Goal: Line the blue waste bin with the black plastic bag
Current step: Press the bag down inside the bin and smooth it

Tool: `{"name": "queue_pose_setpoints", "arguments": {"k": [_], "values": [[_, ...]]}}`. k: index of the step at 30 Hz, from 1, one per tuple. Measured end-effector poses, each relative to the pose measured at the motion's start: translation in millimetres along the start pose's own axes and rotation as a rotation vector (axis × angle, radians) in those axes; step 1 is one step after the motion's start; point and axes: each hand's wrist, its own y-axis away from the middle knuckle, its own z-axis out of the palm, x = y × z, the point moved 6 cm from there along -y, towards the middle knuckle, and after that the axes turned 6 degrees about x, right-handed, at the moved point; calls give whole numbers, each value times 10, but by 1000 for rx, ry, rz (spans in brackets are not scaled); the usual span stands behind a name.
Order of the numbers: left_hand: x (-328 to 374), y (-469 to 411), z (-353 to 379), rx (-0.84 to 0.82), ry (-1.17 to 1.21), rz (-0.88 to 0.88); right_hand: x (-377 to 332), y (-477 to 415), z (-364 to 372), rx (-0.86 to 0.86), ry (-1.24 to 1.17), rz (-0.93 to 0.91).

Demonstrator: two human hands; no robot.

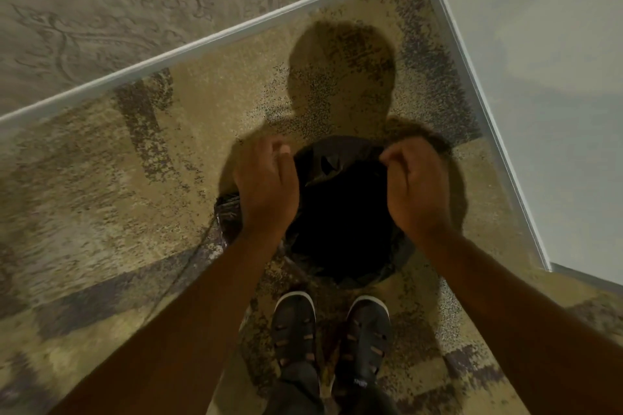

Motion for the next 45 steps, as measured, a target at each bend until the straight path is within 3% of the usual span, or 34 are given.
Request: {"name": "queue_pose_setpoints", "arguments": {"k": [2, 4, 7, 10, 15, 20, 22, 24, 26, 28, 29, 34, 39, 45], "values": [[128, 134, 0, -73, 93, 105, -61, 183, 99, -198, -6, 23], [211, 367, 232, -373, 98, 130, -51, 332, 315, -442, -4, 90], [63, 639, 602, -709, 11, -103, 61, 395, 660, -726, 63, 167], [-161, 578, 761, -716, -24, -313, 206, 236, 864, -717, 114, 189], [-329, 407, 874, -651, -1, -355, 425, 46, 971, -638, 105, 327], [-372, 514, 859, -697, 48, -420, 243, 206, 767, -621, 121, 285], [-312, 517, 850, -737, 9, -343, 159, 314, 682, -712, 295, 160], [-189, 556, 852, -841, -71, -202, 73, 445, 675, -814, 550, -86], [-47, 704, 907, -1007, -387, 160, 82, 594, 745, -933, 751, -240], [-19, 907, 992, -1113, -794, 557, 215, 729, 853, -1091, 874, -283], [-50, 961, 1021, -1151, -921, 656, 301, 779, 906, -1163, 923, -295], [-361, 909, 1100, -1253, -1177, 621, 702, 787, 1078, -1270, 1090, -285], [-475, 975, 1092, -1251, -1242, 613, 831, 856, 1137, -1323, 1145, -268], [-266, 1015, 1103, -1225, -1149, 625, 456, 768, 1080, -1134, 930, -411]]}}
